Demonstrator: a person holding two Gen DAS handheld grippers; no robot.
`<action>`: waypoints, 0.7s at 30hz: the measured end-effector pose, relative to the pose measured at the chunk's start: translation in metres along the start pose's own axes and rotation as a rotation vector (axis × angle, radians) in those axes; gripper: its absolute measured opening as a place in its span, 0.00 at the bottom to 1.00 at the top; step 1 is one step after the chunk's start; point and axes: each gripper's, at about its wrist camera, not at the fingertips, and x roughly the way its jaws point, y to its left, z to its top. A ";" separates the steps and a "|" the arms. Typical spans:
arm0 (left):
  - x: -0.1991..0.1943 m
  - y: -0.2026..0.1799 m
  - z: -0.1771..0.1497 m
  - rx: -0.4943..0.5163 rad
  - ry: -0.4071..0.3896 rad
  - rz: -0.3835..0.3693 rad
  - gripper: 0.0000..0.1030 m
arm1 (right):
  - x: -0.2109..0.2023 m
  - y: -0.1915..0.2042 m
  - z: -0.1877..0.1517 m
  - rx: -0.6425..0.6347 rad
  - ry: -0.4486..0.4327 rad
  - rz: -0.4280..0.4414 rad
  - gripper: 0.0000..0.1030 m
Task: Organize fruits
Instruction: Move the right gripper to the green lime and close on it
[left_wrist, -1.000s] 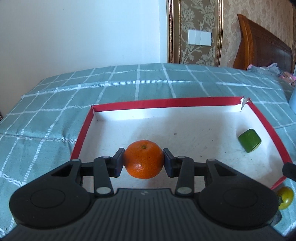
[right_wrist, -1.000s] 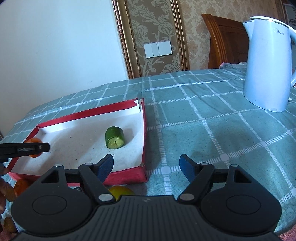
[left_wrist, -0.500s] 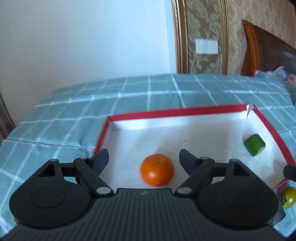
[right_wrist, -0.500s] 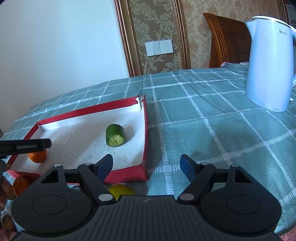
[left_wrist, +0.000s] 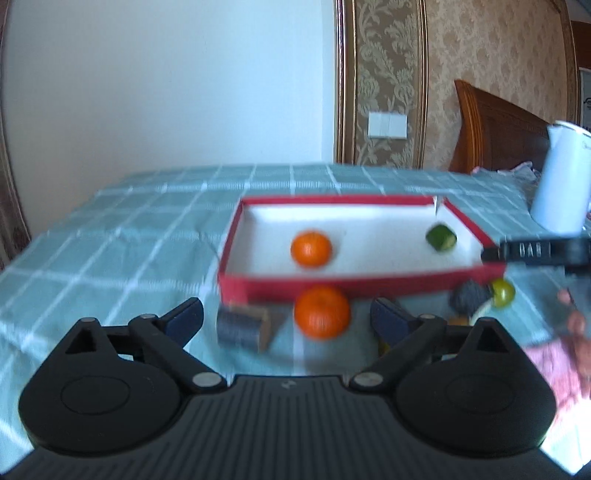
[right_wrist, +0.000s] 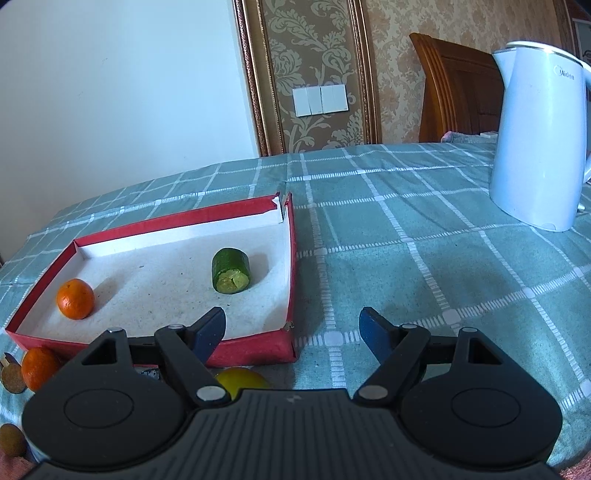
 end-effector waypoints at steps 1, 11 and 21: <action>-0.001 0.001 -0.005 -0.004 0.007 0.000 0.94 | 0.000 0.000 0.000 -0.006 -0.002 0.000 0.77; 0.006 0.006 -0.034 0.033 0.050 0.026 0.95 | -0.004 0.001 -0.002 -0.026 -0.020 -0.007 0.77; 0.007 0.007 -0.036 0.073 0.072 -0.041 1.00 | -0.034 -0.011 -0.021 -0.096 -0.022 -0.015 0.77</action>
